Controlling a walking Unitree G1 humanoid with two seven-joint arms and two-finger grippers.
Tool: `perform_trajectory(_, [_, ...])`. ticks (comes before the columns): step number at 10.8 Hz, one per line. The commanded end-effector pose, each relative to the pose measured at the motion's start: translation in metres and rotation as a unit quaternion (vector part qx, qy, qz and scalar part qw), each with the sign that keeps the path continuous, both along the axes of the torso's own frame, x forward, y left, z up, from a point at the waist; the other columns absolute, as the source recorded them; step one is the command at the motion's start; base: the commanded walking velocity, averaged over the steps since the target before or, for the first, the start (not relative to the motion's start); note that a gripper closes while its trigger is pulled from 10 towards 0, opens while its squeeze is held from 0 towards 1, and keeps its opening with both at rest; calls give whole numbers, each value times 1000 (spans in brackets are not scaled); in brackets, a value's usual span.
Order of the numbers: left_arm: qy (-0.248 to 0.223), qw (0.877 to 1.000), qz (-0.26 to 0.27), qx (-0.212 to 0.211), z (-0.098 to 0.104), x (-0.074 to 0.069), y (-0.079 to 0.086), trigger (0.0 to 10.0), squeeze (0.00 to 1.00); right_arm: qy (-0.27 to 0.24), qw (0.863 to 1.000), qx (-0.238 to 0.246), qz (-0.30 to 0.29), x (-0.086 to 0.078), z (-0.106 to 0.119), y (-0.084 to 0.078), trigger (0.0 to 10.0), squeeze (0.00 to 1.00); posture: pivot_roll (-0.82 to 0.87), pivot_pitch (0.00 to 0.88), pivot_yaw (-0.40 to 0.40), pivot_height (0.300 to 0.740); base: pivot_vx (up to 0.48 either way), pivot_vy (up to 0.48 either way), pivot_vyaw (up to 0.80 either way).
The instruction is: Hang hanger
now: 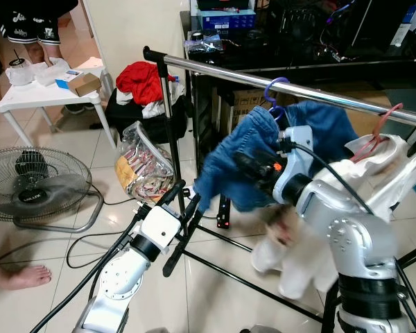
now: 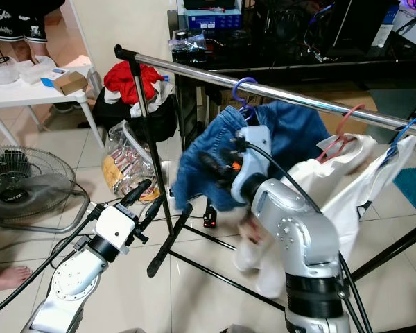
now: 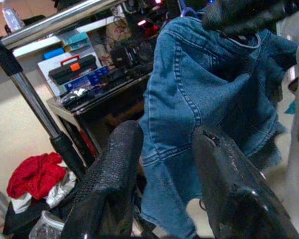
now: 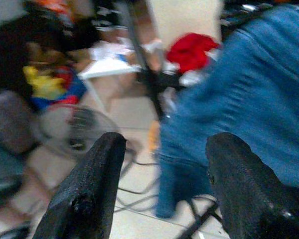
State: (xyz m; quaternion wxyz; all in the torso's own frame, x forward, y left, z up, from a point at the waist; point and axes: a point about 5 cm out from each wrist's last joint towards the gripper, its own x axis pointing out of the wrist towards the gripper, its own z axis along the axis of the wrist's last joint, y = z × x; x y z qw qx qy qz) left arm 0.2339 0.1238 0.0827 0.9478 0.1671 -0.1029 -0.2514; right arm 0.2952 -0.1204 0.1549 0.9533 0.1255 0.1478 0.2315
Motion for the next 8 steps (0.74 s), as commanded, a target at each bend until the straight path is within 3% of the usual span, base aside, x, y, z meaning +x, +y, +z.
perform_trajectory(1, [-2, 1000, 4, -2, 0, 1, 2, 10000, 0, -14, 1000, -8, -16, 5, 5, 0, 10000, 0, -15, 0, 14, 740, 0, 0, 0])
perform_trajectory(2, [1, 1000, 7, -5, -1, 1, 1, 10000, 0, -26, 999, -26, -10, 11, 3, 15, 10000, 0, -15, 0, 15, 740, 0, 0, 0])
perform_trajectory(3, [2, 1000, 8, -8, -2, 1, 1, 10000, 0, -33, 999, -35, -2, 16, 1, 30, 9216, 0, -15, 0, 15, 740, 0, 0, 0])
perform_trajectory(4, [3, 1000, 8, -8, -3, 1, 0, 10000, 0, -30, 999, -43, -5, 21, -2, 38, 4745, 0, -15, 0, 15, 740, 0, 0, 0])
perform_trajectory(5, [2, 1000, 9, -9, -2, 0, 0, 10000, 0, -42, 997, -68, -11, 29, -4, 48, 3765, 0, 5, 0, 15, 740, 0, 0, 0])
perform_trajectory(6, [1, 1000, 12, -9, -2, 0, 1, 10000, 0, -47, 994, -92, -21, 33, -5, 49, 5882, 0, 11, 0, 12, 740, 0, 0, 0])
perform_trajectory(7, [0, 1000, 17, -9, -2, 0, 2, 10000, 0, -45, 988, -141, -44, 41, -13, 50, 10000, 0, 16, 0, 11, 740, 0, 0, 0])
perform_trajectory(8, [-1, 1000, 18, -9, -2, -1, 2, 10000, 0, -50, 983, -166, -57, 45, -15, 51, 10000, 0, 26, 0, 9, 740, 0, 0, 0])
